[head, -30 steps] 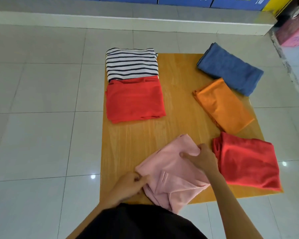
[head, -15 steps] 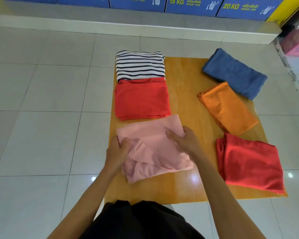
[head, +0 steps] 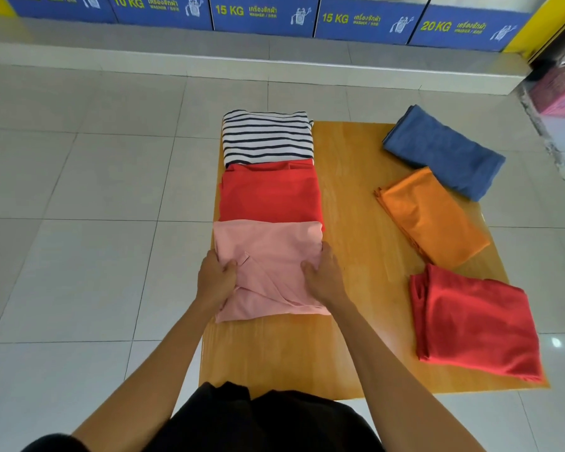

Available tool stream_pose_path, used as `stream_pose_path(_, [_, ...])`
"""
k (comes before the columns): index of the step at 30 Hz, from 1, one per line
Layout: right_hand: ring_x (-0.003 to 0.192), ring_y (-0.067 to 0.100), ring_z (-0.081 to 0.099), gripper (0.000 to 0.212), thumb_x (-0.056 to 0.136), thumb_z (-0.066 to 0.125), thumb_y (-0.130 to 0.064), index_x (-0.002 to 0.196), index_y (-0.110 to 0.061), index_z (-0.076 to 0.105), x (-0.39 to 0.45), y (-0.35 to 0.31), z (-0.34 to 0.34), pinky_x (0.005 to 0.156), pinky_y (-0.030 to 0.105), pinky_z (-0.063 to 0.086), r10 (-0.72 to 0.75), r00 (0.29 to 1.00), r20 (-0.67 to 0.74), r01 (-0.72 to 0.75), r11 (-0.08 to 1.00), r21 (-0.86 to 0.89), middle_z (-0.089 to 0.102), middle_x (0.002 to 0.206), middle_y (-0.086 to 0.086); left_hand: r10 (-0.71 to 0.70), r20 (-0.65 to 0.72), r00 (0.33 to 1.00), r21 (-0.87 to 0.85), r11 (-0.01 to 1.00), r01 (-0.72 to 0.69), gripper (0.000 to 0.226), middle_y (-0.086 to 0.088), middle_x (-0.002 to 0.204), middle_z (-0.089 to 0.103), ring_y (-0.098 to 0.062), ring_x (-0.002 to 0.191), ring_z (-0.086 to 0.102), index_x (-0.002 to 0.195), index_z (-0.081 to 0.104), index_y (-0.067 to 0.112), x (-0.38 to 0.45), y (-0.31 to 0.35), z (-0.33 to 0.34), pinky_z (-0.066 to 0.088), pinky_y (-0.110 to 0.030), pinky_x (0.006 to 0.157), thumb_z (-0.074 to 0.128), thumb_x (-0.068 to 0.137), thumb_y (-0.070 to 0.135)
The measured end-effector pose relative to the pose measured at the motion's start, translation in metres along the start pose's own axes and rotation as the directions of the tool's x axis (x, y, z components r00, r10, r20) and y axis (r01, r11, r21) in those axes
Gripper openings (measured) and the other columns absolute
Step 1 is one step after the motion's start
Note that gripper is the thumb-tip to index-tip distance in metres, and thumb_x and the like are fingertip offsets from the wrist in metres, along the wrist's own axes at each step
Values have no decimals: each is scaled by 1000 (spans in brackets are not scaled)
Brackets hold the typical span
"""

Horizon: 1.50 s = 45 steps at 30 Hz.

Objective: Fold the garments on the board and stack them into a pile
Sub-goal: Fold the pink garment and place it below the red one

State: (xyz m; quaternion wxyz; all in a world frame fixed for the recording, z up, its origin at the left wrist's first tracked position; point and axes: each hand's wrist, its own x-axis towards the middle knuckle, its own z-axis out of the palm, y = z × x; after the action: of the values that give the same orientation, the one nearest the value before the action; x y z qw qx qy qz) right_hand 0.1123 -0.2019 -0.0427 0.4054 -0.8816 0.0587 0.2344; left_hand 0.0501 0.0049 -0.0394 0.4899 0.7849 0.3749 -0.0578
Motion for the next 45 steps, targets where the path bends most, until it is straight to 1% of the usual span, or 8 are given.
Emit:
stream_pose_path(8, [123, 40, 49, 70, 98, 56, -18, 156, -14, 17, -9, 4, 7, 95, 42, 42, 42, 995, -85, -43, 999, -8, 39, 138, 19, -43, 58, 997, -98, 994, 49, 65, -3, 117, 60, -26, 106, 63, 127, 44, 17, -6, -12, -6, 57, -39, 79, 77, 72, 28])
stream_pose_path(13, [117, 38, 47, 73, 94, 56, -39, 156, -24, 19, -39, 13, 20, 93, 47, 45, -75, 963, -257, -4, 956, -292, 39, 137, 15, 15, 40, 999, -59, 998, -13, 112, -12, 141, 39, -33, 124, 49, 153, 5, 34, -24, -19, -4, 50, -45, 94, 74, 66, 17])
stream_pose_path(19, [145, 36, 21, 75, 91, 38, -70, 155, -34, 21, -69, 34, 36, 111, 52, 28, -208, 972, -107, 124, 844, -521, 2, 164, 13, 165, 56, 985, 48, 985, -168, 102, -19, 111, 50, -37, 94, 57, 146, 26, 46, -30, -41, -4, 50, -30, 65, 54, 54, 12])
stream_pose_path(24, [150, 35, 12, 77, 91, 32, -74, 157, -37, 17, -71, 39, 37, 117, 51, 21, -193, 977, -89, 119, 844, -523, -7, 166, 10, 213, -104, 971, 87, 975, -205, 74, -4, 100, 56, -25, 93, 56, 142, 35, 39, -41, -43, -11, 53, -42, 79, 37, 74, 9])
stream_pose_path(29, [152, 34, 6, 77, 92, 35, -71, 157, -36, 14, -73, 37, 36, 119, 52, 17, -175, 982, -71, 116, 857, -501, -11, 166, 8, 228, -84, 970, 313, 930, -192, 53, -14, 151, 31, -35, 139, 29, 147, 36, 36, -57, -41, 0, 33, -54, 109, 41, 94, 28])
stream_pose_path(34, [151, 35, 8, 79, 92, 38, -71, 158, -33, 15, -73, 35, 34, 118, 53, 20, -160, 986, -48, 113, 852, -511, -10, 166, 8, 254, 32, 967, 568, 791, -227, 47, -16, 147, 32, -38, 136, 32, 140, 36, 29, -59, -53, 0, 38, -52, 105, 40, 95, 40])
stream_pose_path(40, [139, 36, 24, 77, 88, 49, -67, 152, -31, 26, -84, 34, 31, 108, 49, 31, -131, 989, -65, 79, 854, -515, -1, 163, 10, 342, -45, 939, 455, 844, -285, 25, -10, 114, 54, -29, 106, 51, 113, 56, 20, -67, -54, -3, 48, -37, 84, 53, 88, 21])
stream_pose_path(45, [142, 36, 21, 78, 88, 47, -69, 154, -32, 25, -86, 37, 27, 111, 50, 29, -128, 991, -49, 83, 846, -527, -1, 164, 9, 182, 22, 983, 444, 879, -173, 47, -14, 113, 50, -29, 100, 55, 138, 44, 17, -59, -53, 3, 50, -36, 84, 47, 93, 32])
